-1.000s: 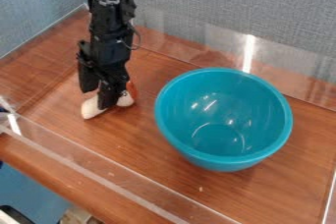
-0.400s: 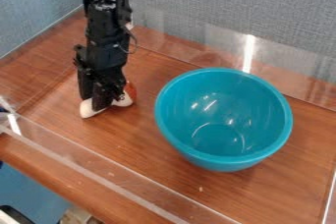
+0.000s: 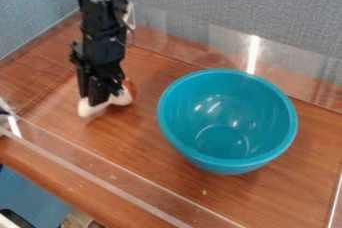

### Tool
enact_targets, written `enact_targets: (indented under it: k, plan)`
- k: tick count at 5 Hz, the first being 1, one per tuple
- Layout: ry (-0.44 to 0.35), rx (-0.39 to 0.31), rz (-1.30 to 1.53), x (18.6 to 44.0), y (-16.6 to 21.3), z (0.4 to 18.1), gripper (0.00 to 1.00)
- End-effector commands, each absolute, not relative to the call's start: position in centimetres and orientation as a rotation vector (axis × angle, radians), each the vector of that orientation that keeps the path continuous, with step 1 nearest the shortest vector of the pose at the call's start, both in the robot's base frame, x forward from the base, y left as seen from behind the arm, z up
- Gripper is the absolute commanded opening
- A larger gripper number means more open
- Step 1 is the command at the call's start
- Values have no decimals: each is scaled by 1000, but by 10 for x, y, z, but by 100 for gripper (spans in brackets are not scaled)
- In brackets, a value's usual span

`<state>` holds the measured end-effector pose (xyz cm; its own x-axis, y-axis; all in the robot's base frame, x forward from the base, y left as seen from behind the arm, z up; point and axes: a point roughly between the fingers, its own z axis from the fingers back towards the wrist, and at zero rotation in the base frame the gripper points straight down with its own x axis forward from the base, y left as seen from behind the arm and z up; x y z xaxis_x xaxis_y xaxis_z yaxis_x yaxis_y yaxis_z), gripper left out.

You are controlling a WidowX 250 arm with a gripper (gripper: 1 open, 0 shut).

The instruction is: Remove the mushroom from inside the blue bowl and put it on the table

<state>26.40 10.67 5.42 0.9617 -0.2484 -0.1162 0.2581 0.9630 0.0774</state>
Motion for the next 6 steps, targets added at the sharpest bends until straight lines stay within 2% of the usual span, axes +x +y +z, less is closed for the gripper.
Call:
enact_targets:
  k: [1,6]
  plan:
    - [47,112,-243,267,114,74,100]
    - [29,52,-250,265,117,59,100]
